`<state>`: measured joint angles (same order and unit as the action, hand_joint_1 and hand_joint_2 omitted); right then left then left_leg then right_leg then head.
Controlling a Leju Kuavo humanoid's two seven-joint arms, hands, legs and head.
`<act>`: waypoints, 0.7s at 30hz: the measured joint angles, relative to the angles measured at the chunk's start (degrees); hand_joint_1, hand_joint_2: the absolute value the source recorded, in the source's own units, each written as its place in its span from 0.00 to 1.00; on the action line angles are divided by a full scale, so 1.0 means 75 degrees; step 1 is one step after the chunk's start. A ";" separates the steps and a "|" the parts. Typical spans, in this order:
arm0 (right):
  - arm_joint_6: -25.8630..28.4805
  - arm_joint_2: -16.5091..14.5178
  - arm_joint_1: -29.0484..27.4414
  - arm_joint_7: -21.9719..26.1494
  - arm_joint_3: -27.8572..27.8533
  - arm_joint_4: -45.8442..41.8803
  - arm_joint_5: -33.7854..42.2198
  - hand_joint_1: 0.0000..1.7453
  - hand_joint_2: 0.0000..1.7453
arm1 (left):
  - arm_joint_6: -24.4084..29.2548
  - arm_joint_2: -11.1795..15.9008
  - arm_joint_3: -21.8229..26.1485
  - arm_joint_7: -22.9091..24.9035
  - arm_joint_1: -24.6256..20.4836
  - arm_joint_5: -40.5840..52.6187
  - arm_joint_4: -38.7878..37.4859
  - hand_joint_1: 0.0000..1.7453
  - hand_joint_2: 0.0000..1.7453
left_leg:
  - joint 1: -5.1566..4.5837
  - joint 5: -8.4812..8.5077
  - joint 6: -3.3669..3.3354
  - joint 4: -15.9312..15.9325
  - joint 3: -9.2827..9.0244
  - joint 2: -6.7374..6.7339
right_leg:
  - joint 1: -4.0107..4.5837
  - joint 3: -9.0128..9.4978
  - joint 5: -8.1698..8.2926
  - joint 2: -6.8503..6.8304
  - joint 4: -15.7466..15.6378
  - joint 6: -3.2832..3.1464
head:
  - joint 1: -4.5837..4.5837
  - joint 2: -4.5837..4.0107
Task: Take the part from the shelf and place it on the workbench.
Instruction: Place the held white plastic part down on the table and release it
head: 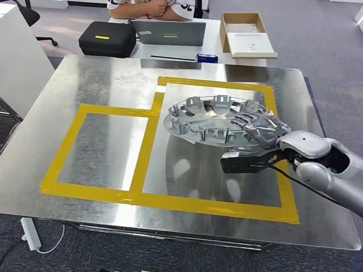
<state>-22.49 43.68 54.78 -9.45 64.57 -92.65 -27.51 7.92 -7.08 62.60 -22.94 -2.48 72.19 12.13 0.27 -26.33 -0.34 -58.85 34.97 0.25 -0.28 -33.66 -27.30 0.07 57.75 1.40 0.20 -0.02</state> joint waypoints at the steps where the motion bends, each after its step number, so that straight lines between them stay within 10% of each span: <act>1: 0.0025 0.0031 -0.0008 -0.0004 0.0032 -0.0006 0.0004 0.00 0.00 | 0.0000 -0.0005 0.0001 -0.0001 0.0005 -0.0001 0.0000 0.00 0.00 | 0.0009 0.0011 -0.0046 0.0015 0.0000 -0.0002 | -0.0010 -0.0018 -0.0009 -0.0003 -0.0006 0.0042 | 0.0001 0.0000; 8: 0.1542 0.0136 -0.1179 -0.0240 -0.0350 -0.0036 -0.0420 0.00 0.00 | -0.0001 -0.0020 0.0023 0.0016 0.0016 -0.0011 0.0000 0.00 0.00 | 0.0042 0.0022 -0.0233 0.0082 -0.0057 0.0020 | -0.0047 -0.1053 -0.0901 -0.0004 0.2079 0.0215 | -0.0047 0.0000; 13: 0.1685 0.0076 -0.2697 -0.0056 -0.1379 -0.0161 -0.0754 0.00 0.00 | -0.0005 -0.0057 0.0028 0.0043 0.0031 -0.0006 0.0000 0.00 0.00 | 0.0004 -0.0029 -0.0147 0.0063 -0.0103 0.0073 | -0.0029 -0.0122 0.0011 -0.0027 0.0166 0.0124 | -0.0042 0.0000; 17: 0.0914 0.0113 -0.3078 0.0206 -0.1802 -0.0223 -0.0259 0.00 0.00 | -0.0021 -0.0035 0.0028 0.0042 0.0024 -0.0001 0.0001 0.00 0.00 | -0.0022 -0.0062 -0.0002 0.0046 -0.0107 0.0053 | -0.0026 0.0006 0.0029 0.0011 -0.0021 -0.0007 | -0.0034 0.0000; 21: 0.0372 0.0273 -0.3003 0.0318 -0.1937 -0.0304 0.0286 0.00 0.00 | -0.0021 -0.0006 0.0028 0.0031 0.0019 -0.0001 0.0000 0.00 0.00 | 0.0016 -0.0840 0.0142 -0.1272 0.0469 0.0033 | -0.0068 0.0033 0.0050 -0.0004 -0.0057 -0.0156 | 0.0029 0.0000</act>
<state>-19.71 45.73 32.26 -7.07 50.05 -94.92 -25.37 7.76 -7.13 62.81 -22.71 -2.33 72.19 12.13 0.38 -32.63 0.72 -68.39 38.49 0.50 -0.79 -33.41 -26.92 0.04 57.32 0.23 0.42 -0.02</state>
